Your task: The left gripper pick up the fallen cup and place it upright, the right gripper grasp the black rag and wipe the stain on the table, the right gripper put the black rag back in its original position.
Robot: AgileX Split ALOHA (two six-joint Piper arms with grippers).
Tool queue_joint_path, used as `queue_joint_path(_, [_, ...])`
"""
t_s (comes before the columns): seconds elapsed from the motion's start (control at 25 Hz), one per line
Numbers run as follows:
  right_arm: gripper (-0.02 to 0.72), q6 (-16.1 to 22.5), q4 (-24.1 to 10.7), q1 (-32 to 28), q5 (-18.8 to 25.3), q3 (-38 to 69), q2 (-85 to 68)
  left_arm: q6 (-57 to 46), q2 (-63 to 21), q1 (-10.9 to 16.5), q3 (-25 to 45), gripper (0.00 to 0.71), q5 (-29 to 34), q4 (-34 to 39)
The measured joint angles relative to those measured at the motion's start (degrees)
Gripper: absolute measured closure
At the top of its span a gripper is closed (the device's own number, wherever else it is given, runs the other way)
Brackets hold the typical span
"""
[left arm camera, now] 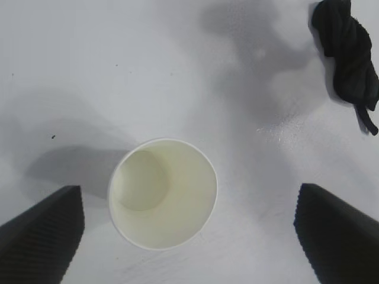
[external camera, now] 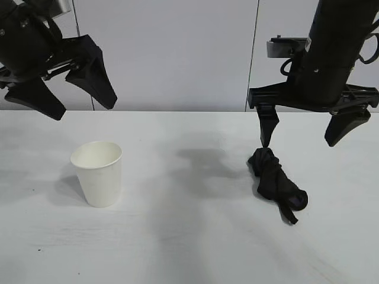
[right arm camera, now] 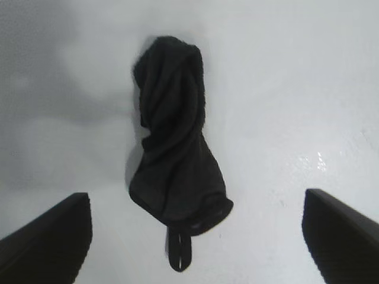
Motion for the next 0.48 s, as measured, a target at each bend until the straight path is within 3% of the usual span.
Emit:
queue_joint_path(0.28, [0.009,-5.7,12.9,-5.3,-7.7,9.3,-9.3,-1.9,0.0,0.0,0.0,0.016,0.0,-1.0])
queue_joint_path(0.48, [0.009,-8.2,17.1,-5.3,-9.2,9.9,-9.8,-2.0,0.0,0.0,0.0,0.016,0.0,-1.5])
